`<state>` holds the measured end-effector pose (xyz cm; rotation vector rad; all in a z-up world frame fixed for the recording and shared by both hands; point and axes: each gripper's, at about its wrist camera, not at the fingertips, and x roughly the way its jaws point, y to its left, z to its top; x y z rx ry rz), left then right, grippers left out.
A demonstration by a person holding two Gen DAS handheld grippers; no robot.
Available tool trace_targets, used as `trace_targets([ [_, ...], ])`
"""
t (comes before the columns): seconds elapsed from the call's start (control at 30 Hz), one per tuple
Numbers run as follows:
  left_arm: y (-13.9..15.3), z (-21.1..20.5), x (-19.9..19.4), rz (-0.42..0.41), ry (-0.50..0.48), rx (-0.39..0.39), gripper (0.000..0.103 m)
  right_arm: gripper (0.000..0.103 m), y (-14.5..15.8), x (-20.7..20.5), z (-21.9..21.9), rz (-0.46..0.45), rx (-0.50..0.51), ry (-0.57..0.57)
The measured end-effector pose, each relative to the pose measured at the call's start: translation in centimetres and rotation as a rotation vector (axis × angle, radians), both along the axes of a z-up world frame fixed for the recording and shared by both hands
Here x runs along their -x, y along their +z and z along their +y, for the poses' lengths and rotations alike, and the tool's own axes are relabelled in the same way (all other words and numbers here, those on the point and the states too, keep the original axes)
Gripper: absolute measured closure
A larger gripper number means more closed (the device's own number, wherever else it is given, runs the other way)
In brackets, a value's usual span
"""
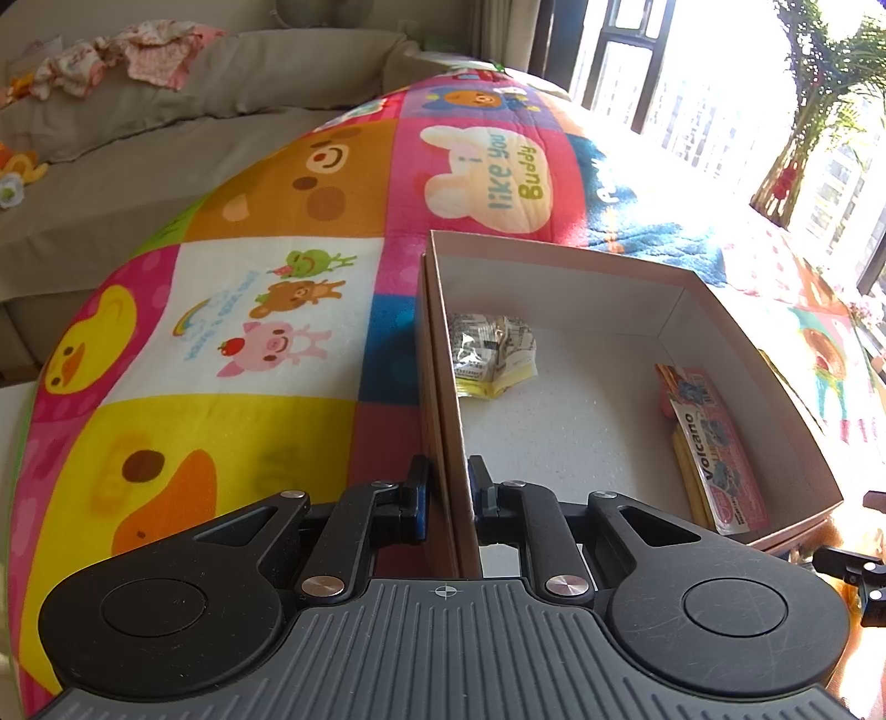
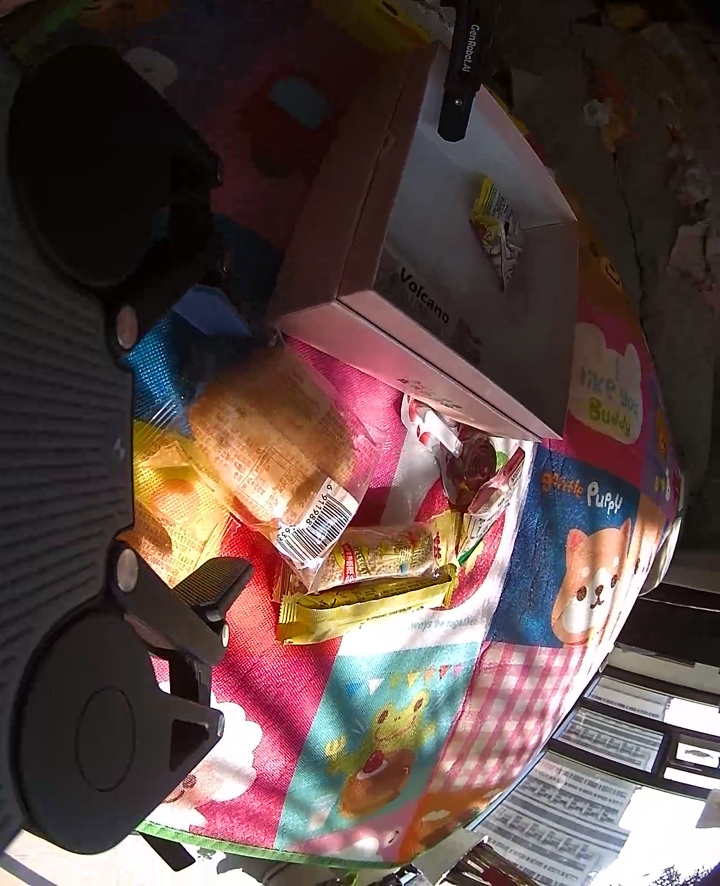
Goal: Organize objects
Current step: 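Lift the bread bun and carry it toward the box, then lower the bread bun into the box beside the Volcano package and release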
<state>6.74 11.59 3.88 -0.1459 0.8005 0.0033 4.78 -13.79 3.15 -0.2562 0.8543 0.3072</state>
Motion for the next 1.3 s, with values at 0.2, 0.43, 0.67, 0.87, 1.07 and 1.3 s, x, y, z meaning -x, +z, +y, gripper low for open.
trace_targets([
  [0.2, 0.0, 0.0, 0.0, 0.000, 0.001, -0.001, 0.087, 0.018, 0.3, 0.0, -1.0, -0.001, -0.056, -0.019],
  [0.43, 0.0, -0.2, -0.2, 0.000, 0.002, -0.021, 0.088, 0.018, -0.3, -2.6, 0.4, -0.013, -0.094, -0.004],
  [0.67, -0.2, -0.6, 0.1, -0.001, -0.011, -0.048, 0.088, 0.034, 0.3, -1.4, -0.4, 0.001, -0.123, -0.050],
  [0.87, -0.4, -0.7, 0.3, -0.015, -0.020, -0.056, 0.088, 0.035, 2.8, 3.2, -0.8, -0.042, -0.139, -0.048],
  [1.07, -0.4, -0.6, 0.5, -0.021, -0.014, -0.047, 0.088, 0.035, 4.0, 7.2, -0.2, -0.004, -0.225, -0.031],
  [1.3, -0.4, -0.6, 0.9, -0.021, -0.004, -0.038, 0.087, 0.035, 5.5, 9.4, 3.3, 0.009, -0.331, 0.055],
])
